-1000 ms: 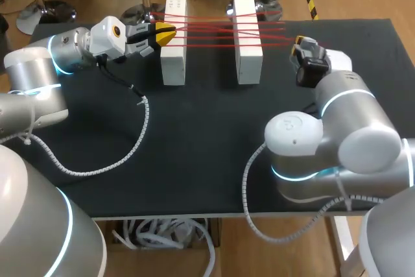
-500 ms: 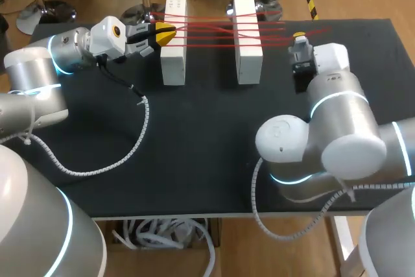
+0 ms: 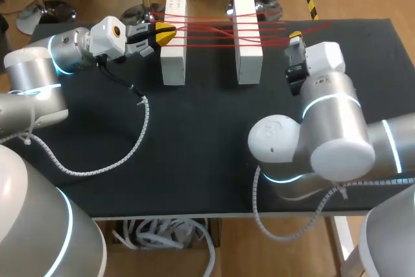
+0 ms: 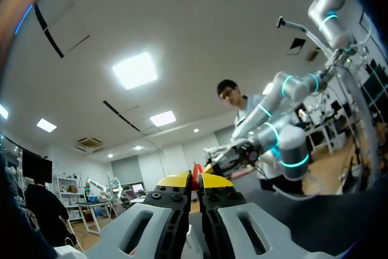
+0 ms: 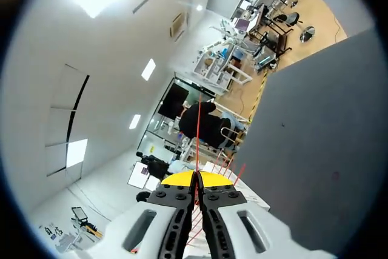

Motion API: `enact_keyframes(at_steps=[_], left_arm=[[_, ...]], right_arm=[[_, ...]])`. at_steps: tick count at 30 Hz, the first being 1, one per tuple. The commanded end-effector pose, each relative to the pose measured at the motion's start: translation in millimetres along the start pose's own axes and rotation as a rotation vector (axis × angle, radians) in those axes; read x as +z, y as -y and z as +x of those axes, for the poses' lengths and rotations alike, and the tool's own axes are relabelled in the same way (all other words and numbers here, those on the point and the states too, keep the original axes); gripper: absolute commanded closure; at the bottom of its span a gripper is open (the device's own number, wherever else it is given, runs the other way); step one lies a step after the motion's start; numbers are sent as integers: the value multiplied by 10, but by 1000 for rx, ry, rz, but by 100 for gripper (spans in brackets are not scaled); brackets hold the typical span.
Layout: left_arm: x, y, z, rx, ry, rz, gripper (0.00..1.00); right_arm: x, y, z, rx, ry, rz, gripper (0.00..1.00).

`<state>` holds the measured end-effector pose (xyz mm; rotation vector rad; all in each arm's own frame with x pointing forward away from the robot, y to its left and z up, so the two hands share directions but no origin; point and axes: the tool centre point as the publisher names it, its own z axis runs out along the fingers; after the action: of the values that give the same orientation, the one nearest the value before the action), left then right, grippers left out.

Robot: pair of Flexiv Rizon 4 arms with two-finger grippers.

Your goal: Grab the tape and strap the tape.

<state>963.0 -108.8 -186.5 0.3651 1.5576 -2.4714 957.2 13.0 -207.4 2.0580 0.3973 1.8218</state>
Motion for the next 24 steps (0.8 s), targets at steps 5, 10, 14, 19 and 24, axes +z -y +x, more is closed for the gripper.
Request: enact_keyframes(at_steps=[5, 10, 14, 19, 24], left_arm=[[-7, -9, 1, 1, -1, 2, 100], [-7, -9, 1, 1, -1, 2, 100], [-7, -9, 1, 1, -1, 2, 100], [-7, -9, 1, 1, -1, 2, 100], [-7, -9, 1, 1, -1, 2, 100]], right_arm=[[-4, -15, 19, -1, 4, 3, 100], [-4, -15, 19, -1, 4, 3, 100], [-4, -15, 19, -1, 4, 3, 100], [-4, -15, 19, -1, 4, 3, 100], [-31, 0, 100, -71, -90, -13, 100]])
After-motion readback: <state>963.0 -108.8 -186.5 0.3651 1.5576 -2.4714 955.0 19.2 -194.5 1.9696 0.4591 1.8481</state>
